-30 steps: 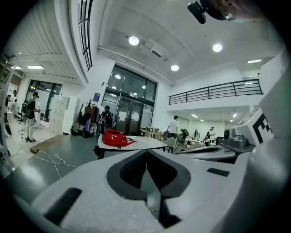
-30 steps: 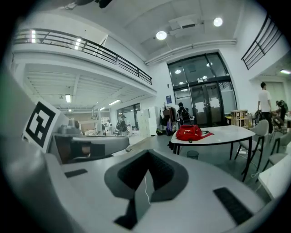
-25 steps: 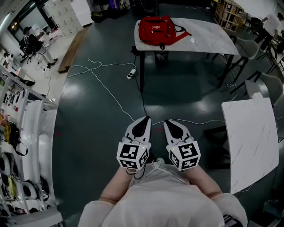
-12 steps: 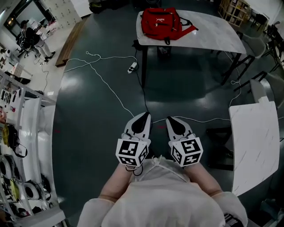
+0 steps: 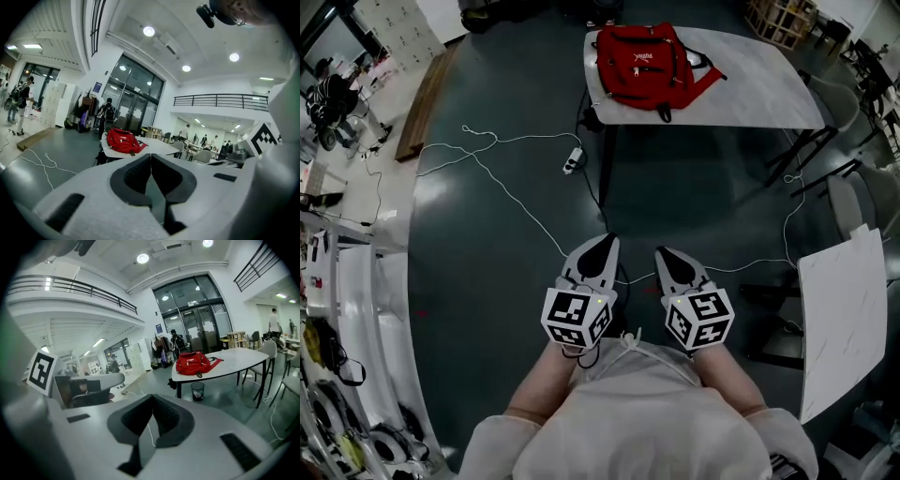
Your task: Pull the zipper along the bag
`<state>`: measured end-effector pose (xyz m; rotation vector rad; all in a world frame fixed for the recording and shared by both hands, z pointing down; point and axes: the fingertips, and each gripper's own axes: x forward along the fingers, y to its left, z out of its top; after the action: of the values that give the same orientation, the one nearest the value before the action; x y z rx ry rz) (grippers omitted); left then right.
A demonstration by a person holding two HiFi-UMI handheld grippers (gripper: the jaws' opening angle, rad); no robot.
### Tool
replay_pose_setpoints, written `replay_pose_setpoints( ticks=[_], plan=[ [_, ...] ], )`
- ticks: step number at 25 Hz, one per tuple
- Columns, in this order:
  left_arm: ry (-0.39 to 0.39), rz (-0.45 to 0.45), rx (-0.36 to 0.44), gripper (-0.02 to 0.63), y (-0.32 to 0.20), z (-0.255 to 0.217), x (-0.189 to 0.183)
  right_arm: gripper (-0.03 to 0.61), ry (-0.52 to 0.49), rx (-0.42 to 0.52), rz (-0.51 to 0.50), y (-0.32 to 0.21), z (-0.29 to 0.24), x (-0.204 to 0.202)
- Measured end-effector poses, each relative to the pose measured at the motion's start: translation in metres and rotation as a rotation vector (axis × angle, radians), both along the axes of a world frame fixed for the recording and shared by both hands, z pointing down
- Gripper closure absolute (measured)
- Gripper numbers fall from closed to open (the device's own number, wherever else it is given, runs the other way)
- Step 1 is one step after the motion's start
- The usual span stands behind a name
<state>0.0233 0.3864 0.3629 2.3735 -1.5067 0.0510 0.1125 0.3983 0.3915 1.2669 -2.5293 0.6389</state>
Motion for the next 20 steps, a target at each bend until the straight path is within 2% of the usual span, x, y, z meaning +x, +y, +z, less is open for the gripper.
replay_pose_setpoints(
  ticks=[5,11,15,20],
  plan=[
    [0.021,0.047,-0.003,0.594,-0.067,-0.01,-0.054,0.552,0.028,0.004,0.05,-0.06,-0.01,-0.049],
    [0.039,0.055,-0.013,0.594,-0.112,-0.012,-0.105,0.552,0.062,-0.021,0.064,-0.103,-0.008,-0.097],
    [0.067,0.036,-0.067,0.594,-0.128,0.004,-0.126,0.552,0.085,-0.052,0.045,-0.118,0.0,-0.117],
    [0.06,0.029,-0.101,0.594,-0.158,0.017,-0.133,0.552,0.085,-0.086,0.036,-0.152,0.013,-0.124]
  ],
)
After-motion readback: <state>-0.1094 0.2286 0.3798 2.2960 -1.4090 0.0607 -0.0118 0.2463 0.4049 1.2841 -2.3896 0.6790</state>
